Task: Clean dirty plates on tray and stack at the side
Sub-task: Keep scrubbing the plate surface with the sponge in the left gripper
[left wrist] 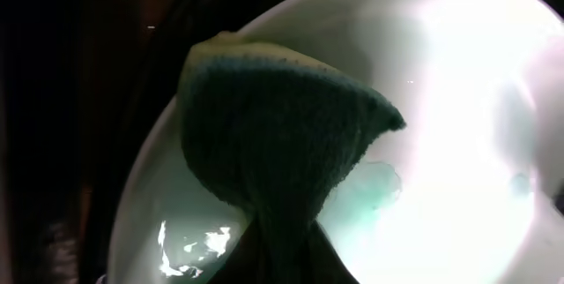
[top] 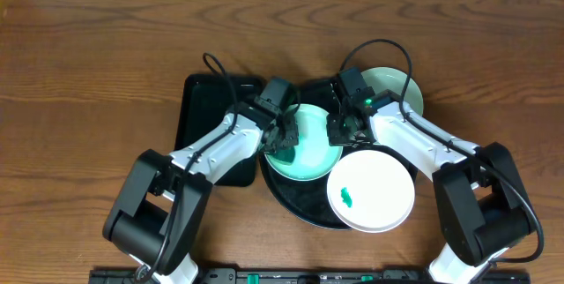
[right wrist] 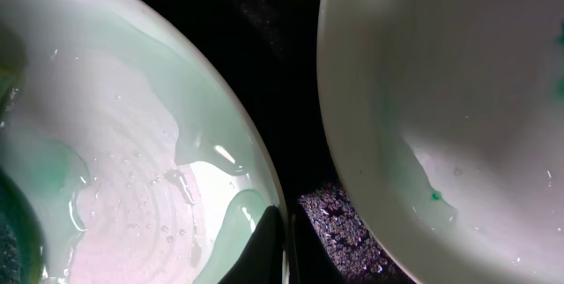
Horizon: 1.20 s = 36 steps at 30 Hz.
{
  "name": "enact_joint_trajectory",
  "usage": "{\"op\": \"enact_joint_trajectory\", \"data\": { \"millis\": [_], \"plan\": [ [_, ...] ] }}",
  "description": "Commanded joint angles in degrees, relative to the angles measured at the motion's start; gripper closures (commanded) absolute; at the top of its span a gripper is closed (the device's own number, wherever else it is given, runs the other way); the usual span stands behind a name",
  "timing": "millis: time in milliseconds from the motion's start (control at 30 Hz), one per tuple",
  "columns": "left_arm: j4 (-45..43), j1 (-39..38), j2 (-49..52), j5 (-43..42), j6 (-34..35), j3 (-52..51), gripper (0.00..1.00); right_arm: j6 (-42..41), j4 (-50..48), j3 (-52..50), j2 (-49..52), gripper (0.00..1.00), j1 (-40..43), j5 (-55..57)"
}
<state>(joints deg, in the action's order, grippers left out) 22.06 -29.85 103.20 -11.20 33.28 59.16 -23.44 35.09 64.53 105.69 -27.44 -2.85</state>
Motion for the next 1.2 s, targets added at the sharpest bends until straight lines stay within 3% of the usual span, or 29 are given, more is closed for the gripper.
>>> {"op": "enact_joint_trajectory", "data": {
  "millis": [0,200,400,500,833,1167],
  "plan": [
    [-2.45,-0.87,3.74,-13.79,2.12,0.55,0.93,-0.33,-0.28,-0.26,0.09,0.99,-0.74,-0.11],
    [-8.59,-0.85,3.74,-24.41,5.66,2.58,0.92,-0.31,-0.44,-0.26,0.09,0.99,-0.74,-0.44],
    [-8.85,0.13,0.85,-24.87,5.35,4.81,0.93,-0.31,-0.42,-0.26,0.09,0.99,-0.74,-0.44],
    [-7.02,1.07,-2.01,-21.24,5.27,4.83,0.93,-0.31,-0.42,-0.26,0.09,0.99,-0.72,-0.44],
    [7.17,1.64,-11.06,3.34,1.4,4.83,0.93,-0.31,-0.42,-0.26,0.09,0.99,-0.74,-0.46],
    [9.2,1.27,-3.28,4.63,1.29,4.83,0.92,-0.28,-0.42,-0.26,0.09,0.99,-0.74,-0.44]
  ]
}}
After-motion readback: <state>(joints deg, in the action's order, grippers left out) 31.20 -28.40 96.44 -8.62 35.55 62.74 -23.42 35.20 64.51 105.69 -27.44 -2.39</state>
